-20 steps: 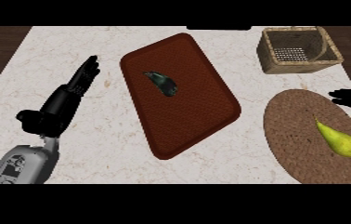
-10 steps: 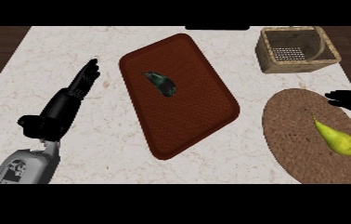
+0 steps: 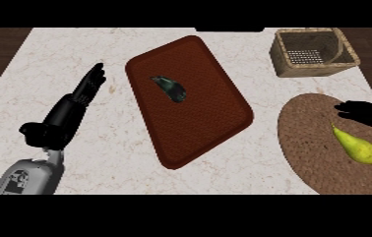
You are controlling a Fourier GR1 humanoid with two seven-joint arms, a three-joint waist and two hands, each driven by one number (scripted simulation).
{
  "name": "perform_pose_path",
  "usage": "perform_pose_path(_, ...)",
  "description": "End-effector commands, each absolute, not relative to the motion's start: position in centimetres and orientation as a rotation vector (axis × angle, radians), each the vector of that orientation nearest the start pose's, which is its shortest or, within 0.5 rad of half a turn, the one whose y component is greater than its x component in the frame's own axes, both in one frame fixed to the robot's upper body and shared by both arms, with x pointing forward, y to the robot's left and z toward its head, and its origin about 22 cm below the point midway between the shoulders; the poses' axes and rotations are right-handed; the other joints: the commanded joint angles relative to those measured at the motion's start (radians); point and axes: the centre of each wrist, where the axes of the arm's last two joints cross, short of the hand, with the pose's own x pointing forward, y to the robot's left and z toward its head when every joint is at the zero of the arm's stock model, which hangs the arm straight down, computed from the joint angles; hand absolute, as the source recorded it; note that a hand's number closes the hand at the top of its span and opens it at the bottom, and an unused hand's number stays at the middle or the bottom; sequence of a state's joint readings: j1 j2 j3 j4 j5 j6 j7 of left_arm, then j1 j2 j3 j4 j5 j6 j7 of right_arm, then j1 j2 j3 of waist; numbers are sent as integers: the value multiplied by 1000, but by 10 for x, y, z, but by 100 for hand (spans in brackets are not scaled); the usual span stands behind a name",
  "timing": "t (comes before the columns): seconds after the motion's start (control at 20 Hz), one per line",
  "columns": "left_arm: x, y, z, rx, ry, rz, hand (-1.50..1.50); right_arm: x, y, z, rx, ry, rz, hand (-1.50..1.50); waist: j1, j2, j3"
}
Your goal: Pick the pear from the placemat and place it in the basket
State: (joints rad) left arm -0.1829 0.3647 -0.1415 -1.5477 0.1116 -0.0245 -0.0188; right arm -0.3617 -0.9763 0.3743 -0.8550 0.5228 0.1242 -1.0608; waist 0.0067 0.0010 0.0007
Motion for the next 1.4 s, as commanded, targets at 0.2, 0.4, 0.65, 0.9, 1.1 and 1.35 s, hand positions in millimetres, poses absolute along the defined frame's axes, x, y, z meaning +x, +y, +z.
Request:
perform_pose_path(0.2,282,272,51,41,-1676,-365,0,294,-458,64,-172,-1498,1755,-150,-5,-1,-1)
perform_pose_path(0.4,280,261,79,38,-1696,-397,0,299,-459,46,-204,-1435,1794,-150,2,0,0)
perform_pose_path(0.65,287,269,52,43,-1697,-398,0,308,-457,33,-214,-1418,1798,-150,2,2,0)
perform_pose_path(0.9,284,259,51,49,-1683,-381,0,294,-457,14,-156,-1369,1846,-150,-1,1,0)
perform_pose_path(1.1,282,263,48,44,-1702,-388,0,282,-456,-1,-127,-1333,1880,-150,-4,1,0)
perform_pose_path(1.35,278,263,63,40,-1686,-377,0,289,-457,-2,-129,-1322,1932,150,4,1,0)
